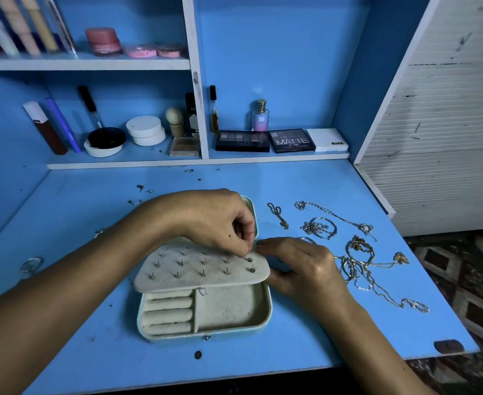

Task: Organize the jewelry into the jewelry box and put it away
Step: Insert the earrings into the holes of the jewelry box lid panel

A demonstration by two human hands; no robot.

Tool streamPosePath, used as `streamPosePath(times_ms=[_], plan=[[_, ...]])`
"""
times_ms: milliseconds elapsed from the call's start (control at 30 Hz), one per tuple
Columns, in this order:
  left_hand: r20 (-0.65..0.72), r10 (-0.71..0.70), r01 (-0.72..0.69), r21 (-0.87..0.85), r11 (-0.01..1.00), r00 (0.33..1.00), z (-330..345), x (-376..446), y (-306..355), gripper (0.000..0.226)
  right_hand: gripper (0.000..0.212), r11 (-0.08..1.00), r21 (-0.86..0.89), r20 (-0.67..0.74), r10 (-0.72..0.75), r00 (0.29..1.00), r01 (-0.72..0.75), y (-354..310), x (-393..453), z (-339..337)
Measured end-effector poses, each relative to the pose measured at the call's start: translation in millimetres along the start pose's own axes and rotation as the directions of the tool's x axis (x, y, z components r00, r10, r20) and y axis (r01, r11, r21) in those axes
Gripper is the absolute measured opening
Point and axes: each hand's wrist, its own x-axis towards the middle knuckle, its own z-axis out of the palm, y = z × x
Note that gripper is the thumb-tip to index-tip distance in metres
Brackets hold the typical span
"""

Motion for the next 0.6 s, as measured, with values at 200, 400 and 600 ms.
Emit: streamPosePath(times_ms=[200,400,600], plan=[[0.002,0.002,-0.002,0.025,1.000,1.000,-7.0,-2.8,2.7,0.008,0.022,1.000,-0.002,-0.013,0.006,1.000,-0.006,-1.2,1.5,-0.4],[-0.004,-0.001,0.001,0.043,0.999,1.000,-5.9,-2.7,4.7,0.008,0.023,1.000,-0.008,-0.014,0.002,1.000,-0.002,-1.7,1.2,-0.4],[0.014,-0.010,0.009,0.025,1.000,1.000,-6.1,-1.9,5.0,0.009,0.020,1.000,-0.016,-0.011,0.004,1.000,-0.004,-2.4,1.9,-0.9]])
